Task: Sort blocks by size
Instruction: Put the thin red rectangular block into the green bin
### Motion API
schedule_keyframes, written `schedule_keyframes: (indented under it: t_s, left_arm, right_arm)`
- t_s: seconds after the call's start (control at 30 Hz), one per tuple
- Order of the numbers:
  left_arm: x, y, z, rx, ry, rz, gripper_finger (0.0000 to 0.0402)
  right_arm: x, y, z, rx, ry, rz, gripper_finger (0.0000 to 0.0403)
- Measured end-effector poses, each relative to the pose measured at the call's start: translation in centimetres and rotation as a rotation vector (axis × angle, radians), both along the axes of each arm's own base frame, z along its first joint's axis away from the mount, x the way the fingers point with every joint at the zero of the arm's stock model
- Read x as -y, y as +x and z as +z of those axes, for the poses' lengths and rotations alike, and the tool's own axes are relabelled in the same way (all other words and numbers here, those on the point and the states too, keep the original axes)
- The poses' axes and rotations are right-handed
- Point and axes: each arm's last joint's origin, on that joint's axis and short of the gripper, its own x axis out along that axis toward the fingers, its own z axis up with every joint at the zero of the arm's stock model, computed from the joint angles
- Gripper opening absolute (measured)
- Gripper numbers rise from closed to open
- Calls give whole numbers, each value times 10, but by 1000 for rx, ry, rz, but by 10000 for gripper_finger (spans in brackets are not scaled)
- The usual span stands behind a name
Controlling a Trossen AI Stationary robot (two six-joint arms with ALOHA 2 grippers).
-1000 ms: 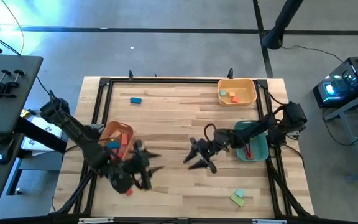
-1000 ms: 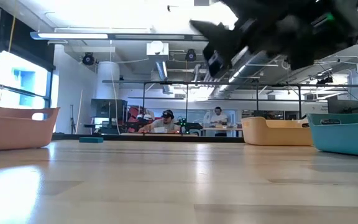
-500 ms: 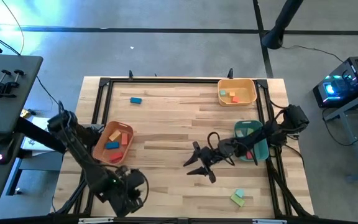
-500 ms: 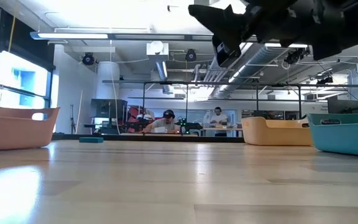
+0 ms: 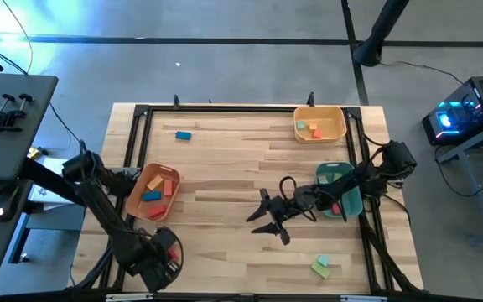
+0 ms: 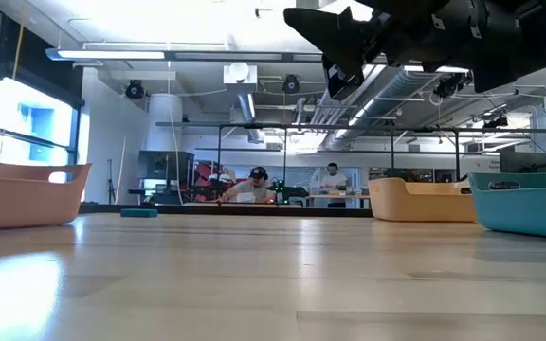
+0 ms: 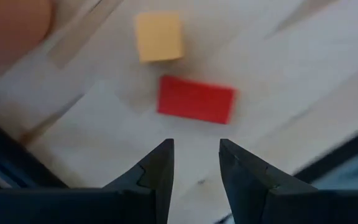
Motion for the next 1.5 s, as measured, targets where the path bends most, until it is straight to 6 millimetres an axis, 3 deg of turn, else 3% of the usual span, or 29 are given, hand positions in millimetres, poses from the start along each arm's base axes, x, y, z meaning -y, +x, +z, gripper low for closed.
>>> schedule_keyframes:
  t_s: [0.3, 0.57, 0.7, 0.87, 1.03, 1.23, 1.5]
  left_arm:
    - [-6, -7, -43, 13, -57, 17, 115]
    - [-10, 3, -57, 46, -76, 19, 115]
    - [-12, 22, -58, 211, -56, -36, 115]
    - [-19, 54, -50, 540, 104, -160, 115]
    - [-32, 83, -43, 663, 167, -269, 115]
    - [-42, 97, -40, 694, 177, -356, 115]
    - [-52, 106, -39, 690, 195, -383, 115]
  right_arm:
    - [2, 1, 0, 7, -16, -7, 177]
    - [2, 1, 0, 4, -11, -10, 177]
    - [4, 1, 0, 4, -11, -15, 177]
    - [4, 1, -2, -14, -17, -18, 177]
    - [4, 1, -5, -52, -10, -19, 177]
    - [13, -8, 19, -59, -48, -74, 177]
    - [32, -44, 59, -173, -217, -345, 177]
